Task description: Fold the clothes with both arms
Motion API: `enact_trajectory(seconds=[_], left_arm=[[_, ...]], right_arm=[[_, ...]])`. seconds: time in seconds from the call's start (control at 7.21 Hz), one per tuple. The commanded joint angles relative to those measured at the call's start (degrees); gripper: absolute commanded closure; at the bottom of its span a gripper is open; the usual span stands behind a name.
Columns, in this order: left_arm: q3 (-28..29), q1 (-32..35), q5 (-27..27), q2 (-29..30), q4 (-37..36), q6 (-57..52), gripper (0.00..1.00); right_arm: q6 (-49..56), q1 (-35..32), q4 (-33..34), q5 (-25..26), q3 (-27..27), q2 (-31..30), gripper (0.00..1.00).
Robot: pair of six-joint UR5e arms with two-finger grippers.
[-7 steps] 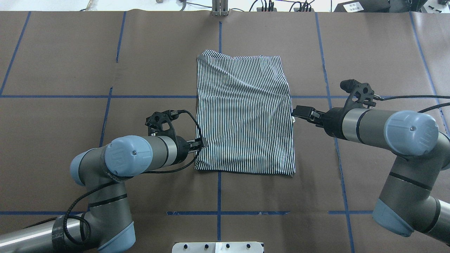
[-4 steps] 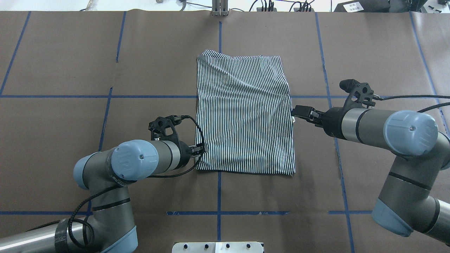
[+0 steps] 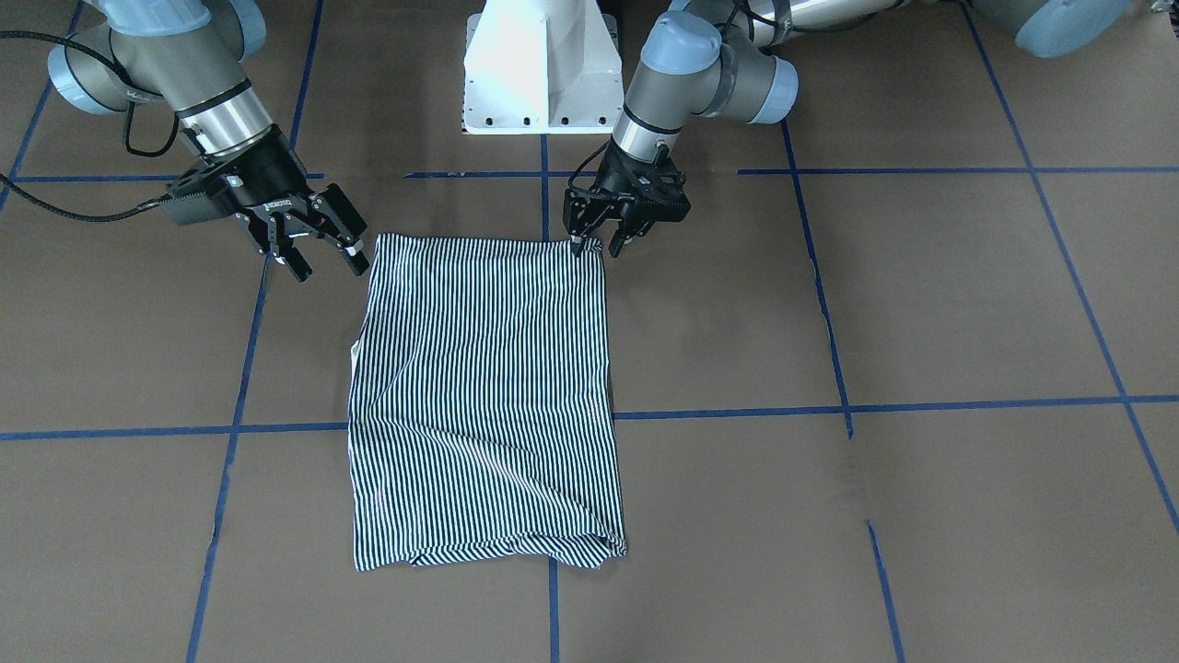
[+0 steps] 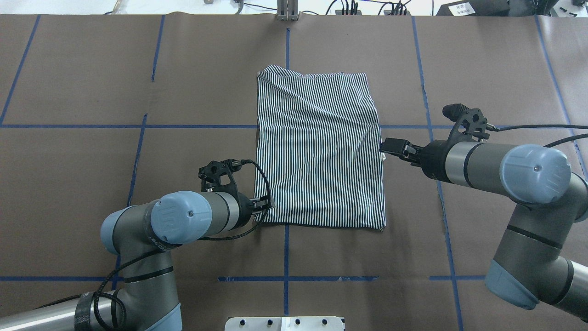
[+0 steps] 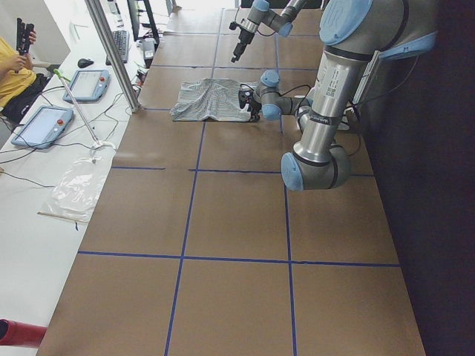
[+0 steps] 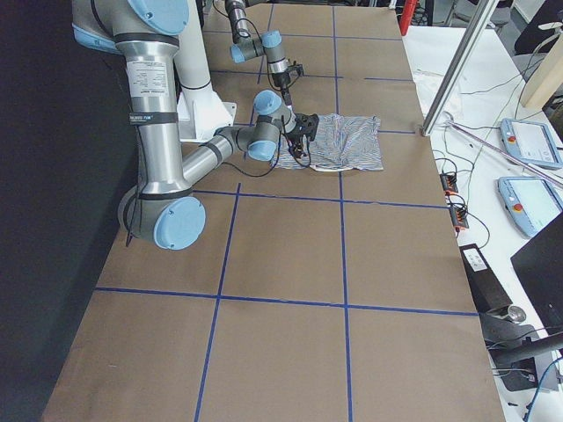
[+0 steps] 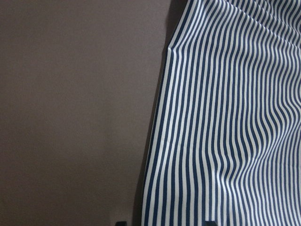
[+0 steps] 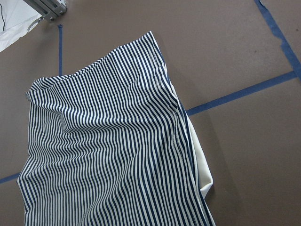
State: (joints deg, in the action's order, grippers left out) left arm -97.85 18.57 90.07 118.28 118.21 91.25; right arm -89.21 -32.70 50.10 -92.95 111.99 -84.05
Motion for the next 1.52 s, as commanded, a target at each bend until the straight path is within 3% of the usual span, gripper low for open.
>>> enact_trajectory(seconds=[0.0, 1.11, 1.25, 1.39], left_arm=[[0.2, -0.2, -0.07, 0.2, 0.0, 0.07, 0.36], [0.73, -2.13, -0.16, 0.2, 0.0, 0.86, 0.37], [0.73, -2.14, -0.16, 0.28, 0.0, 0.95, 0.4], [0.73, -2.14, -0.25, 0.29, 0.09, 1.74, 0.53]], right_arm=[[0.0, 0.0, 0.0, 0.05, 0.07, 0.2, 0.0], [0.09, 0.0, 0.0, -0.04, 0.07, -0.23, 0.0], [0.09, 0.0, 0.0, -0.04, 0.07, -0.23, 0.0], [0.09, 0.0, 0.0, -0.04, 0.07, -0.23, 0.0]])
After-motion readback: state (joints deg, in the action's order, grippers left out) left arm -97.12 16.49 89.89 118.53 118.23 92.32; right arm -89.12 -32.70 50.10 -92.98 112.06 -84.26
